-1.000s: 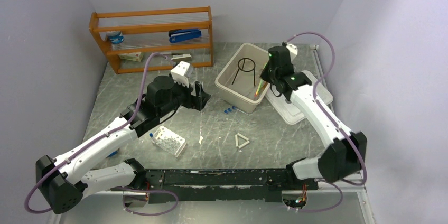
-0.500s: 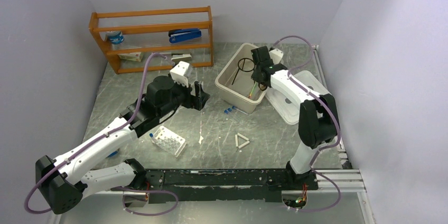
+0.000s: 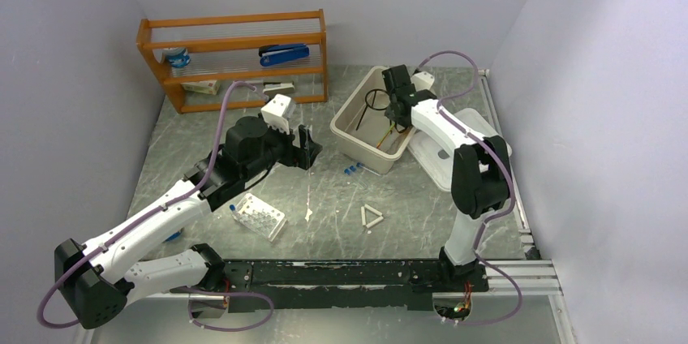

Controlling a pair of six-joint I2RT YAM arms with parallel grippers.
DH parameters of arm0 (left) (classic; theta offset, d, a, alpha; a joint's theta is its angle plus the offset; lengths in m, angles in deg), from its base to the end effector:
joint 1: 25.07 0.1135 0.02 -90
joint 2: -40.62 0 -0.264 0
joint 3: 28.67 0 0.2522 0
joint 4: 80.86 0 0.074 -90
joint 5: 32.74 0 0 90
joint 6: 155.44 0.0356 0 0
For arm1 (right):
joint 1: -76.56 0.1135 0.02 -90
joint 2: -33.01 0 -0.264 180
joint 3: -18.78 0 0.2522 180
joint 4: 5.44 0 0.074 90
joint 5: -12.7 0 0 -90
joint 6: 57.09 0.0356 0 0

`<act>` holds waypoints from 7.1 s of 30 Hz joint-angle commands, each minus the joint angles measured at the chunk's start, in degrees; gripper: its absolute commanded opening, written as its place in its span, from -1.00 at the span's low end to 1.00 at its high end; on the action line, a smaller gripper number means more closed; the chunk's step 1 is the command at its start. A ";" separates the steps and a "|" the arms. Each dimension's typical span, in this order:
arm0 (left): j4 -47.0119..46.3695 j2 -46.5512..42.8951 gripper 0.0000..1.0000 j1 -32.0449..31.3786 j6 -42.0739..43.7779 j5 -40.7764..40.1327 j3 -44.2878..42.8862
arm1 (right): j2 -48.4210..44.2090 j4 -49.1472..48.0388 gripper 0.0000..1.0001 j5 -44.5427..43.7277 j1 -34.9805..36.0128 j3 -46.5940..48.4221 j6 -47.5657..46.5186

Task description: Organize the chemistry lab equipment

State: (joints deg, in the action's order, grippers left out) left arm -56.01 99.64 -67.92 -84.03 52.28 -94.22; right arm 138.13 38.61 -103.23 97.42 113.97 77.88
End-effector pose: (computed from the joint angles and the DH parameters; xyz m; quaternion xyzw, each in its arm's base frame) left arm 0.1770 -0.1600 0.3341 0.1453 0.7972 -0.2686 0.5209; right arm 0.3790 0.1278 0.2391 0.2614 0.8918 -0.0154 0.3689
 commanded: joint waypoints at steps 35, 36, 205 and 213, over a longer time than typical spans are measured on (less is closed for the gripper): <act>5.87 -5.47 0.75 0.27 -2.17 -9.15 -2.78 | -27.51 9.66 -0.08 8.57 33.06 -29.11 -14.93; 5.68 -5.50 0.75 0.27 -2.62 -9.09 -2.53 | -26.52 9.58 -0.26 7.98 33.24 -29.55 -14.72; 10.73 -11.12 0.89 0.34 -3.90 -29.75 -4.73 | -2.41 -8.87 -0.18 3.17 29.75 -17.43 -39.38; 10.54 -10.57 0.88 0.30 -4.11 -29.63 -4.48 | -0.96 -8.53 -0.12 -0.52 29.76 -18.63 -40.42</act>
State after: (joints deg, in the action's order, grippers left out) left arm -44.54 88.74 -67.92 -87.62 21.92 -99.20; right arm 136.76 29.54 -100.85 127.15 96.37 38.93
